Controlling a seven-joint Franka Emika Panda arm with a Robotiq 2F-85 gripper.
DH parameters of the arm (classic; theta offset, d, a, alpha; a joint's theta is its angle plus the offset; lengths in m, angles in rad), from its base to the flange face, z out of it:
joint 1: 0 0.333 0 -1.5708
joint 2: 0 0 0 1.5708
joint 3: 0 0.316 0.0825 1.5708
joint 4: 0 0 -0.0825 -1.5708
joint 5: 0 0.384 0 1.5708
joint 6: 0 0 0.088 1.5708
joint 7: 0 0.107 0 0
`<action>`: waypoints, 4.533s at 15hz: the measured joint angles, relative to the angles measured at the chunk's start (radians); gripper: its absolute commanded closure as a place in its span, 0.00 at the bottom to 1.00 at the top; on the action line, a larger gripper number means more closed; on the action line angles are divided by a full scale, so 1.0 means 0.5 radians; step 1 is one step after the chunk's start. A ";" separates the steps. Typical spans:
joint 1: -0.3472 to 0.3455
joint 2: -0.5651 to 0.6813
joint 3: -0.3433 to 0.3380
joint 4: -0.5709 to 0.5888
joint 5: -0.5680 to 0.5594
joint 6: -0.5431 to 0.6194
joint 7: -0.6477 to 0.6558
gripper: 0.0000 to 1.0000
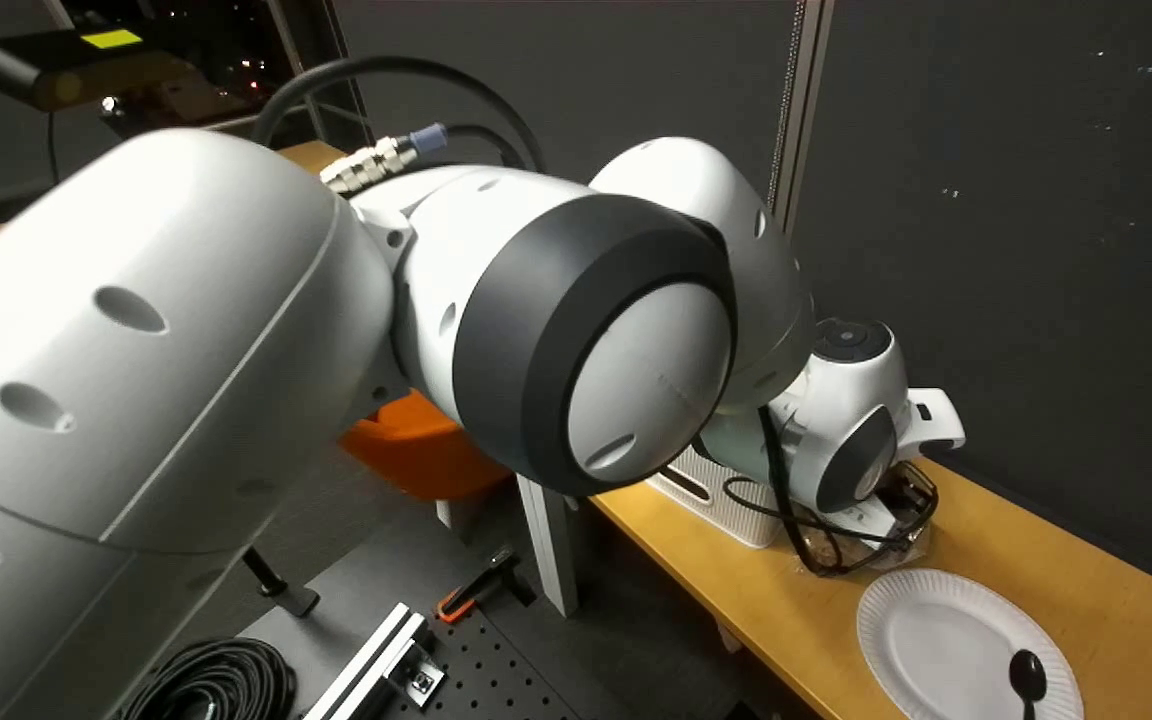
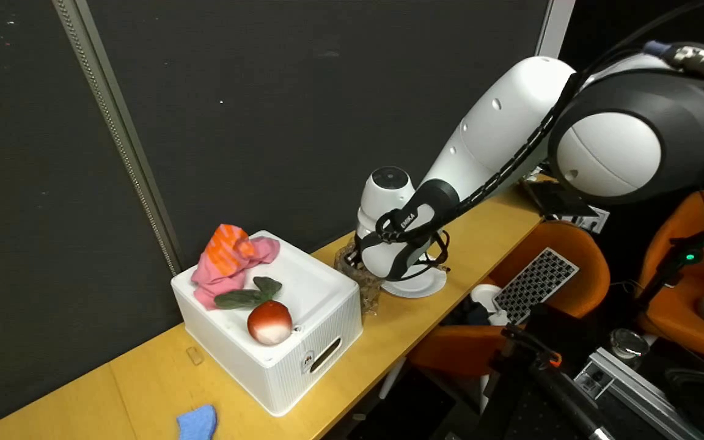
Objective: Put some rubber bands on the plate then put the plate on the basket
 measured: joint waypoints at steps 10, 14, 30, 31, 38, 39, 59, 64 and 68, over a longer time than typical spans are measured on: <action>-0.021 -0.182 -0.040 0.091 0.062 -0.648 0.052 0.97; -0.036 -0.189 -0.051 0.191 0.061 -0.803 0.057 0.97; 0.018 -0.281 0.068 0.307 0.061 -1.183 0.066 0.97; 0.019 -0.292 0.067 0.305 0.061 -1.207 0.073 0.97; 0.010 -0.428 0.033 0.303 0.062 -1.371 0.098 0.97; 0.008 -0.447 0.048 0.304 0.063 -1.407 0.097 0.97; -0.095 -0.695 0.103 0.296 0.159 -1.871 0.063 0.97; -0.207 -0.677 0.066 0.281 0.158 -1.797 0.036 0.97; -0.269 -0.565 0.050 0.265 0.157 -1.605 -0.007 0.97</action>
